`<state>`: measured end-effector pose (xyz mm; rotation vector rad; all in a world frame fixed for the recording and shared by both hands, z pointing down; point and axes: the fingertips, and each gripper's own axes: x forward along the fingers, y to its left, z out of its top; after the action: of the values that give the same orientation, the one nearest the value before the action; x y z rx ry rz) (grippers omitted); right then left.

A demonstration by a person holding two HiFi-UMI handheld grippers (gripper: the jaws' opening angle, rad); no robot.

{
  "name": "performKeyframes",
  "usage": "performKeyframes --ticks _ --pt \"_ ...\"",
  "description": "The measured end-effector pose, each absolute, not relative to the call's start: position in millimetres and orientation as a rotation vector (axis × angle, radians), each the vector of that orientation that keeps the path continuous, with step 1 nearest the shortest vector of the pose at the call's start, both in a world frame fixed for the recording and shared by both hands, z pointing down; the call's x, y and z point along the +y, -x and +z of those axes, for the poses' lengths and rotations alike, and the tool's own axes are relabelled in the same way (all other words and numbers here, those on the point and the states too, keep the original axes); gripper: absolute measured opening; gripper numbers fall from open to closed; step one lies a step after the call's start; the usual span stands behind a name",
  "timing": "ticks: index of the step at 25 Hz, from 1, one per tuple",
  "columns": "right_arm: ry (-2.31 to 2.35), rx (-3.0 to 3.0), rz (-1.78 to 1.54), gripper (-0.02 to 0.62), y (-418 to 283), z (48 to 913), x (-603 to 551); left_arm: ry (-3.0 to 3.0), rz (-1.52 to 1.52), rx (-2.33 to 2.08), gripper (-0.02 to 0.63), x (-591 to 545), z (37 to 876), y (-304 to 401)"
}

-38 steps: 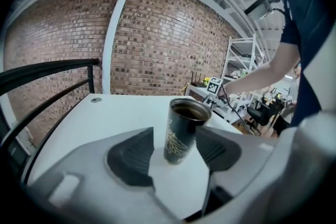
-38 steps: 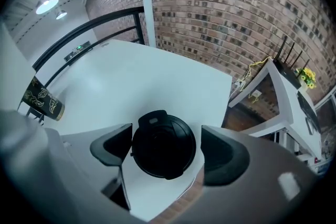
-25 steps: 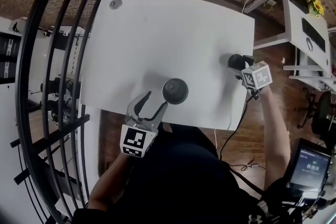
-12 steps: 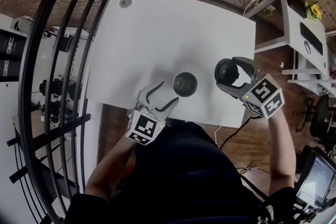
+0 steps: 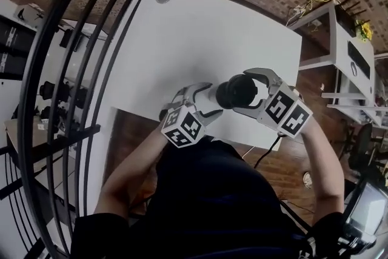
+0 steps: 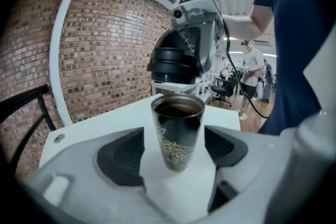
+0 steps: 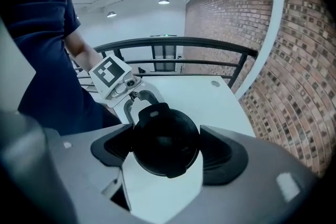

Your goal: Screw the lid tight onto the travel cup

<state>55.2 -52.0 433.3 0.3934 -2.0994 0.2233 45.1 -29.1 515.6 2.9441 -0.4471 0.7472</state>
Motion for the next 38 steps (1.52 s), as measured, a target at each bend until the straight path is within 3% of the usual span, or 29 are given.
performKeyframes --ticks 25,30,38 --pt "0.162 -1.769 -0.159 0.413 -44.4 455.2 -33.2 -3.067 0.848 -0.202 0.388 -32.9 517.6 -77.1" --pt "0.165 -1.738 -0.058 0.367 -46.1 458.4 -31.7 -3.060 0.864 -0.220 0.387 -33.7 516.4 -79.8" --pt "-0.472 -1.750 0.454 0.367 -48.1 461.6 -40.3 -2.937 0.772 -0.513 0.383 -33.6 518.6 -79.3"
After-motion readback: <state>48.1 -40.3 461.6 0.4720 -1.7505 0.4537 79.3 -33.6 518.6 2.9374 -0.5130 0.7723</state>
